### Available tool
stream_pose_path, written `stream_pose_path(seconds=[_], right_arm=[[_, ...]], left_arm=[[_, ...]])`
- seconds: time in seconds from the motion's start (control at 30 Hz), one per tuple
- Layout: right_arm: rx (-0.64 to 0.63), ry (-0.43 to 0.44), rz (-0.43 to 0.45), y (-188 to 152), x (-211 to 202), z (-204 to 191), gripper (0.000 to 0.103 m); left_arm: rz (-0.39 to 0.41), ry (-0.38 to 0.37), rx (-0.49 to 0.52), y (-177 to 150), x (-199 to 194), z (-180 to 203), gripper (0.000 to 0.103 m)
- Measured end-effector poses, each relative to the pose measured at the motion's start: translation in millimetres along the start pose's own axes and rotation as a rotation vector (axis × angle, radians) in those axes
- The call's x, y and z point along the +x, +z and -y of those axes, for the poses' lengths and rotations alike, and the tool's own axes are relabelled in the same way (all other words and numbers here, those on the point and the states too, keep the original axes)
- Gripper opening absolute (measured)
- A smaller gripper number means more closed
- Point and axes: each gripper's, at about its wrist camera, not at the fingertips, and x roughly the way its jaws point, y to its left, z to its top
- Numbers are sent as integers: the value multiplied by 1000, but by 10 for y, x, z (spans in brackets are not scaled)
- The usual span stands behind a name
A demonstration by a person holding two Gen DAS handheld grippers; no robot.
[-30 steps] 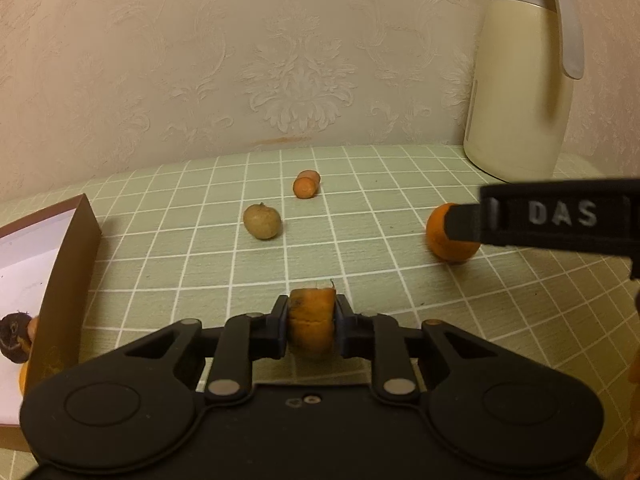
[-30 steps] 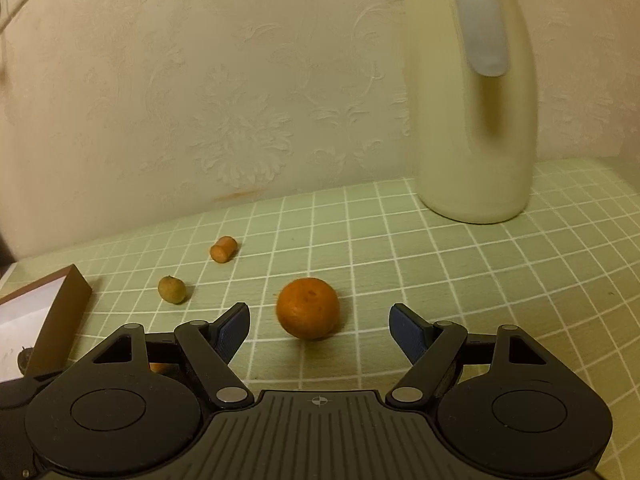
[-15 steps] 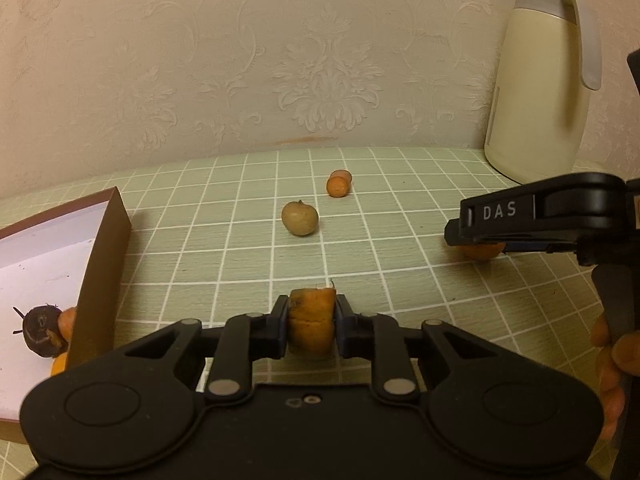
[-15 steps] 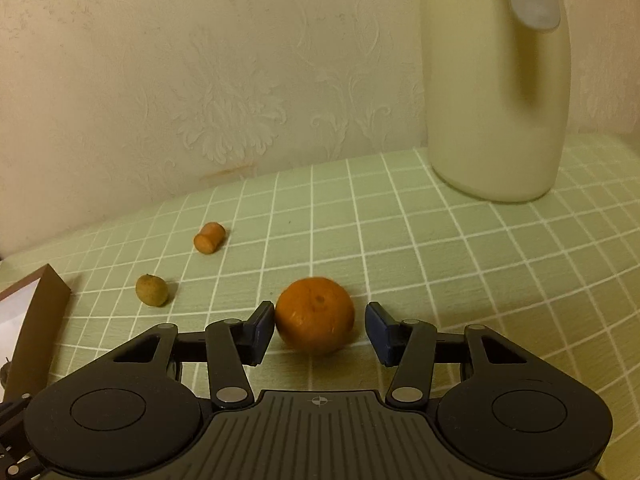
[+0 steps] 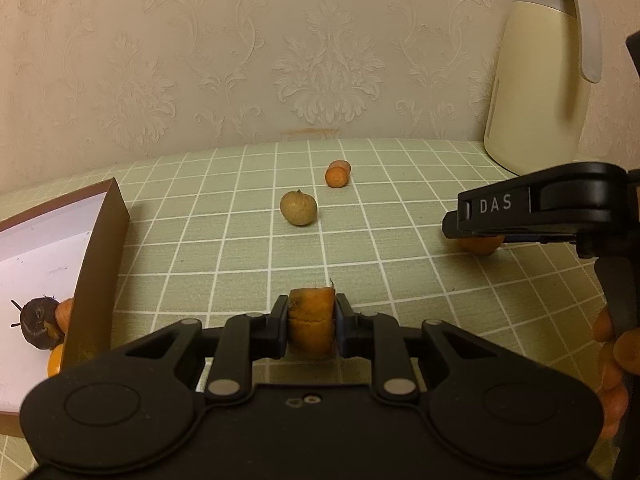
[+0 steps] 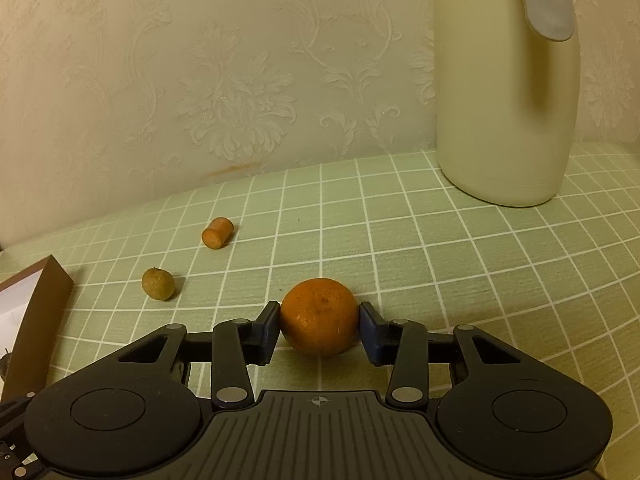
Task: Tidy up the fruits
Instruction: 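Lift the tan piece with the left gripper while the right gripper lifts the mandarin, then carry the tan piece and the mandarin in both grippers over the white box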
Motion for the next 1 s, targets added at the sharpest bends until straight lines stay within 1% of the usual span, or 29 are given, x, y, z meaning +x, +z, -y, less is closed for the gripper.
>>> stream_pose_path(seconds=[0.3,0.43,0.63,0.8,1.0], right_arm=[[-31,0,7,-111,-186,38,42],[-54,0,5,-206,-327,77,42],[-112,8,-5,-370,-549,-9,42],[-119,28,20,-461,-795,-75,42],[-129,56,56,-572,-1057,-217,42]], left_arm=[[7,10,9,-14,-20,22,13],[-4,-4,10,-28,-59,34,13],[-4,-17,8,-88,-198,60,13],[35,-15,8,-113,-429,25,13],[95,-6,-5,-102,-763,-126,13]])
